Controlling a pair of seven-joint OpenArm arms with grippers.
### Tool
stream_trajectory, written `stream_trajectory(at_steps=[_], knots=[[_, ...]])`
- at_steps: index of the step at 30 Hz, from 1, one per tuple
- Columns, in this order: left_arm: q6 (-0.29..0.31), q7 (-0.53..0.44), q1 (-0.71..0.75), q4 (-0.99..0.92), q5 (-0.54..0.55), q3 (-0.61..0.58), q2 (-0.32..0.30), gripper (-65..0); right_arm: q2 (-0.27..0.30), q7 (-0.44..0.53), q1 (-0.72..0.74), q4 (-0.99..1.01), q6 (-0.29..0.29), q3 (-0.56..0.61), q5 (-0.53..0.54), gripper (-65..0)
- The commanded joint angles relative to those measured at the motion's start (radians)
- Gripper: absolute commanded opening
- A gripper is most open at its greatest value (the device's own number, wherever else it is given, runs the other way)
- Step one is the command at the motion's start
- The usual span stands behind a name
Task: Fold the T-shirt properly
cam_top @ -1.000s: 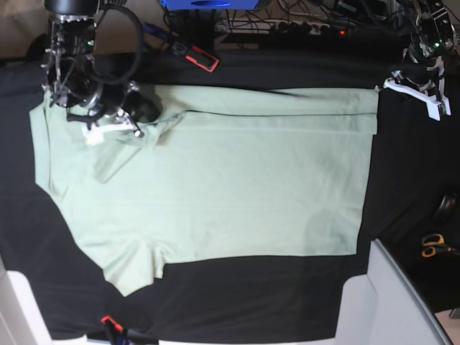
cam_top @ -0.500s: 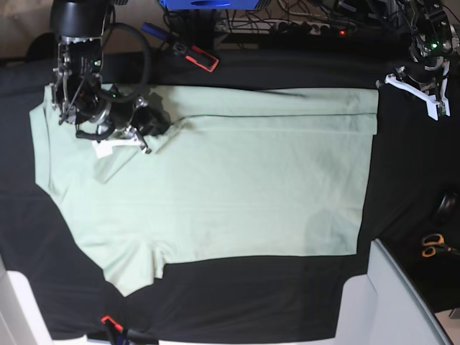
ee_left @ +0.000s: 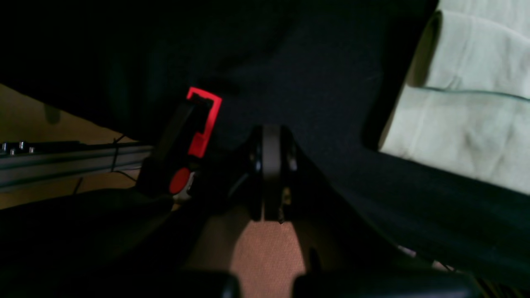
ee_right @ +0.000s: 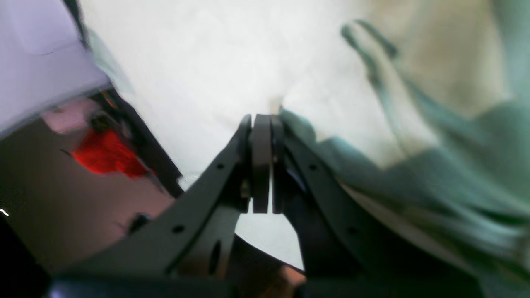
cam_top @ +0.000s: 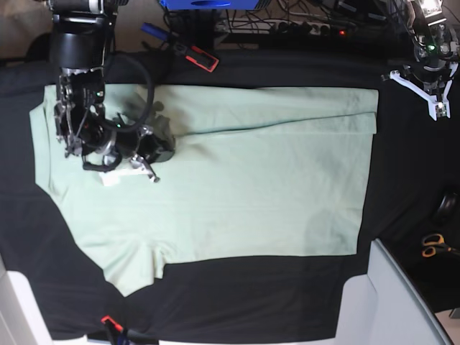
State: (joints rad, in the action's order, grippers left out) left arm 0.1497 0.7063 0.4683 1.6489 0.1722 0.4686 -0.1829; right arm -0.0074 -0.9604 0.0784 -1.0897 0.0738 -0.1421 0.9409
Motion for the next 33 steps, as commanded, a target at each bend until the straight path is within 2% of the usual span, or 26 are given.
stream_trajectory(at_steps=[1, 5, 9, 15, 20, 25, 33], knots=[[-0.005, -0.021, 0.000, 0.020, -0.004, 0.006, -0.013, -65.0, 0.008, -0.004, 0.030, -0.057, -0.015, 0.022, 0.033, -65.0], [-0.005, -0.021, 0.000, 0.020, -0.004, 0.006, -0.013, -65.0, 0.020, -0.010, -0.033, -0.246, -0.001, 0.022, 0.030, -65.0], [-0.005, -0.021, 0.000, 0.020, -0.004, 0.008, -0.014, -65.0, 0.042, -0.004, -0.157, -0.338, 0.064, -0.058, 0.033, -65.0], [-0.005, -0.021, -0.001, 0.020, -0.004, 0.008, -0.014, -65.0, 0.077, -0.004, -0.254, -0.341, 0.050, -0.155, 0.030, -65.0], [-0.005, -0.021, -0.024, 0.018, -0.004, 0.008, -0.008, -65.0, 0.100, -0.001, -0.243, -0.287, 0.037, -0.161, 0.030, -65.0], [-0.005, -0.021, -0.024, 0.020, -0.004, 0.008, -0.008, -65.0, 0.103, 0.060, -0.222, -0.198, 0.036, -0.150, 0.028, -65.0], [-0.005, -0.021, -0.019, 0.020, -0.004, 0.008, -0.010, -65.0, 0.108, 0.059, -0.148, -0.112, 0.036, -0.149, 0.028, -65.0]])
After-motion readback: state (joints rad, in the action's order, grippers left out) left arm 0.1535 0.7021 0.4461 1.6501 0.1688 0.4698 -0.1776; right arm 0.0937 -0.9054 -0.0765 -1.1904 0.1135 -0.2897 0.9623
